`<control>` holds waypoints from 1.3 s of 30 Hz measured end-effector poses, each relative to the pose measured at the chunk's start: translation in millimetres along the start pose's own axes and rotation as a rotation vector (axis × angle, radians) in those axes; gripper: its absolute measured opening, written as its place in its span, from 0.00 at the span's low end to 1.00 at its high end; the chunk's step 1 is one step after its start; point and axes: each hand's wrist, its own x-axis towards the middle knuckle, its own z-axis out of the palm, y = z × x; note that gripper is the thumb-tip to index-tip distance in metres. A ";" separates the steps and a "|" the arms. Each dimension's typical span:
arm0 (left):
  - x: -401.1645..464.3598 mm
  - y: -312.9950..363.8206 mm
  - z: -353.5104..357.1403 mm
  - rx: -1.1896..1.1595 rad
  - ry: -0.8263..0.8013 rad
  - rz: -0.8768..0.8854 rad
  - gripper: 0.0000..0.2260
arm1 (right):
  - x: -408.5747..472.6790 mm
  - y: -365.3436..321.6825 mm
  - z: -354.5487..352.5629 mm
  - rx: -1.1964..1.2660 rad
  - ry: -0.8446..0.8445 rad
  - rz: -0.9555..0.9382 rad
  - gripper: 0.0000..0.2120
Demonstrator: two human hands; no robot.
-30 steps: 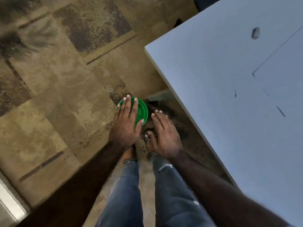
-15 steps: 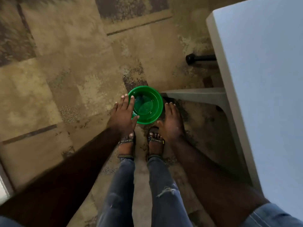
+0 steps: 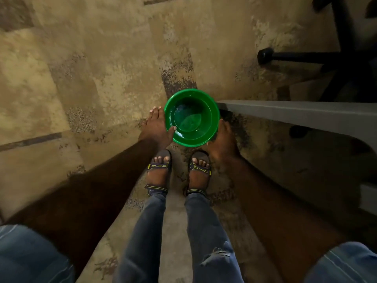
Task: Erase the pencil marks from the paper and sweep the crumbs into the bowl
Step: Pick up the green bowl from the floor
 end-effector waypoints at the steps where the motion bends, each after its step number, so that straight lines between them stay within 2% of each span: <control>1: 2.8 -1.3 2.8 -0.014 0.000 -0.008 0.40 | 4.1 1.3 1.7 0.015 -0.015 0.008 0.38; 3: 15.1 -9.1 13.6 -0.041 -0.010 -0.033 0.40 | 19.7 6.0 17.3 0.028 -0.029 0.031 0.42; 7: 25.9 -7.9 20.0 -0.108 -0.019 -0.068 0.39 | 48.5 23.8 44.4 0.120 -0.034 0.051 0.36; 10: 31.8 -10.3 25.5 -0.159 -0.037 -0.071 0.38 | 89.1 71.8 95.8 0.236 -0.001 0.045 0.45; 12: 34.2 -11.6 27.9 -0.179 -0.047 -0.059 0.37 | 86.0 69.7 95.9 0.260 0.005 0.065 0.44; 15: 36.1 -9.9 28.1 -0.213 -0.044 -0.070 0.36 | 58.8 29.9 62.8 0.290 0.049 0.131 0.40; 18: 37.7 -9.5 25.5 -0.282 -0.011 -0.122 0.31 | 62.5 34.8 65.1 0.328 0.033 0.168 0.42; 21: 32.0 -6.8 18.9 -0.240 0.030 -0.138 0.27 | 61.7 42.7 68.6 0.380 0.063 0.182 0.42; 24: 15.8 -2.3 7.9 -0.281 0.083 -0.127 0.19 | 40.7 36.2 55.8 0.433 0.107 0.189 0.39; 26: 0.2 0.9 -2.9 -0.328 0.126 -0.125 0.20 | 13.4 19.1 34.6 0.474 0.123 0.177 0.35; 29: -25.6 4.4 -16.6 -0.381 0.221 -0.024 0.18 | -28.7 0.9 5.7 0.579 0.144 0.159 0.28; 32: -57.7 14.4 -33.6 -0.444 0.283 0.032 0.19 | -74.1 -8.9 -21.5 0.620 0.178 0.157 0.30; 37: -134.4 48.8 -80.8 -0.526 0.297 0.055 0.16 | -149.6 -19.9 -72.4 0.732 0.218 0.156 0.34; 39: -162.5 61.6 -99.5 -0.548 0.311 0.060 0.13 | -179.3 -23.7 -92.8 0.795 0.228 0.124 0.29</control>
